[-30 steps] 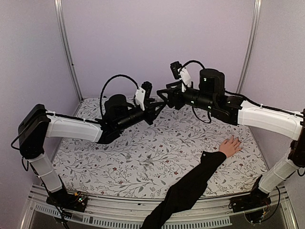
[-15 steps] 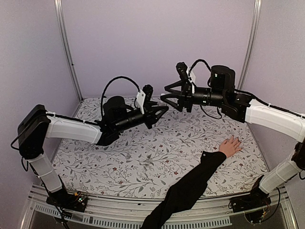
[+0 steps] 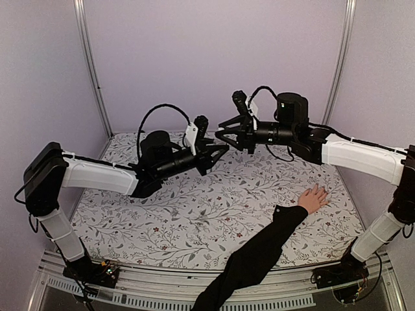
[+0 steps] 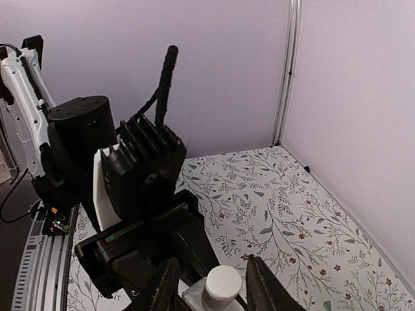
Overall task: Paint the nails
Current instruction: Screw the nail polish bottle.
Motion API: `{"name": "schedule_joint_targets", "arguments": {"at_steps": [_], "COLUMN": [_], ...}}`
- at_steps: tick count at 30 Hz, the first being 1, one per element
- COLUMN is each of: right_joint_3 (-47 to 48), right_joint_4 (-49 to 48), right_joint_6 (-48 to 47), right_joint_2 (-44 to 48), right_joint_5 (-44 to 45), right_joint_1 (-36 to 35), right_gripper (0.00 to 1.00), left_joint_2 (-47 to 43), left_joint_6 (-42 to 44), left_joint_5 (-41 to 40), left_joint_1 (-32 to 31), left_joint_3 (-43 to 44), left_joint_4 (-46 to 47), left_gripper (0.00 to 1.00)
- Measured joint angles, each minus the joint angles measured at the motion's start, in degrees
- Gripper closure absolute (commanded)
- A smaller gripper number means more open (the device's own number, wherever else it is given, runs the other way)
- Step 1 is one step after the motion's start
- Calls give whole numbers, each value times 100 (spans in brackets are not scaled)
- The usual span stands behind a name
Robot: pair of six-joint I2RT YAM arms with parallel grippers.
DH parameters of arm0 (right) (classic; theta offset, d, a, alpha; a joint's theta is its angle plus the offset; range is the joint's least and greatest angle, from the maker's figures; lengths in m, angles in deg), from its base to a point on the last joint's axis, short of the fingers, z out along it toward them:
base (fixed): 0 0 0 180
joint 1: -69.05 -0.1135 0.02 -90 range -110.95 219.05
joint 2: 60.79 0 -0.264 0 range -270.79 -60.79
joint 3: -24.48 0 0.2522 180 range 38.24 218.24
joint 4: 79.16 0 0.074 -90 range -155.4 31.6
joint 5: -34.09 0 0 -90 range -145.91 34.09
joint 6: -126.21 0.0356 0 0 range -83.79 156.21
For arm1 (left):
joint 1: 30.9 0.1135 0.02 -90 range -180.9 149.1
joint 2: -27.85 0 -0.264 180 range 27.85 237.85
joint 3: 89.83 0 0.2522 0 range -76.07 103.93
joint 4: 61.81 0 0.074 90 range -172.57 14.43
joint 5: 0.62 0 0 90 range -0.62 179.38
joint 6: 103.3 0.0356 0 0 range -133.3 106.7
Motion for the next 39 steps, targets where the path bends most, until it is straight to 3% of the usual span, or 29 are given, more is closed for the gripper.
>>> {"name": "schedule_joint_targets", "arguments": {"at_steps": [17,27,39], "right_joint_3": [-2,68,264], "right_joint_4": [160,212,184], "right_joint_6": [-35,107,168], "right_joint_2": [190,90,-236], "right_joint_5": [-162,278,-109], "right_joint_1": [74,236,236], "right_gripper": [53,49,50], "left_joint_2": [-33,-31,46], "left_joint_6": [-243,-363,-258], "left_joint_5": [140,-553,-1019], "left_joint_1": [31,-9,-177], "left_joint_3": [-72,-44,72], "left_joint_4": [411,472,463], "left_gripper": [100,100,100]}}
